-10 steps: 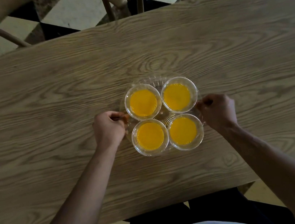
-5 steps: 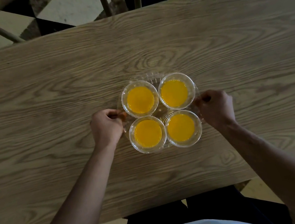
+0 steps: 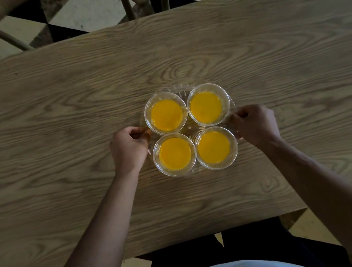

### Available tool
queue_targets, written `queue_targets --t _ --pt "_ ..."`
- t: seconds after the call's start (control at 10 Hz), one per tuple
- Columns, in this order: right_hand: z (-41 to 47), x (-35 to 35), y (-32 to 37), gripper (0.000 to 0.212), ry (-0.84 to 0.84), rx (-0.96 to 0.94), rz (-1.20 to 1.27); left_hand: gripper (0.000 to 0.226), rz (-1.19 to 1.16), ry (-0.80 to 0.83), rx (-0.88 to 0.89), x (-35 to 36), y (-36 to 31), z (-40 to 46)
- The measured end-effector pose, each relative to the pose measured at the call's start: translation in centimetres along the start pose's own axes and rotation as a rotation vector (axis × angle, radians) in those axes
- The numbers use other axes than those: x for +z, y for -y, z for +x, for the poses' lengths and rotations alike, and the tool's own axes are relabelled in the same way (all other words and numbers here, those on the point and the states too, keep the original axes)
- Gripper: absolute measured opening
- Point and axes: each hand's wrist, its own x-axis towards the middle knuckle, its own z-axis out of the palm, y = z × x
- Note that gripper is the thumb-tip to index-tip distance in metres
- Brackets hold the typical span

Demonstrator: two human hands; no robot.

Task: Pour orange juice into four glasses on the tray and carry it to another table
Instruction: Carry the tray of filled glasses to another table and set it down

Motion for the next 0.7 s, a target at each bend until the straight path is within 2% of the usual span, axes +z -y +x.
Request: queue_targets --t 0.3,0.5,0.7 --pt "-1.3 -0.4 -0.5 0.027 -0.003 -0.003 -0.045 0.020 -0.008 -0.037 0.065 -0.7 0.6 -1.0" --pt "-2.0 -0.7 -1.1 0.033 0.009 -0.075 -0.104 0.011 -0.046 0.012 0.076 -1.8 1.5 -1.4" --pt "-3.5 -1.5 -1.2 0.044 -0.014 -0.027 -0.099 0.012 -0.084 0.053 0.109 -2.5 2.0 -2.4"
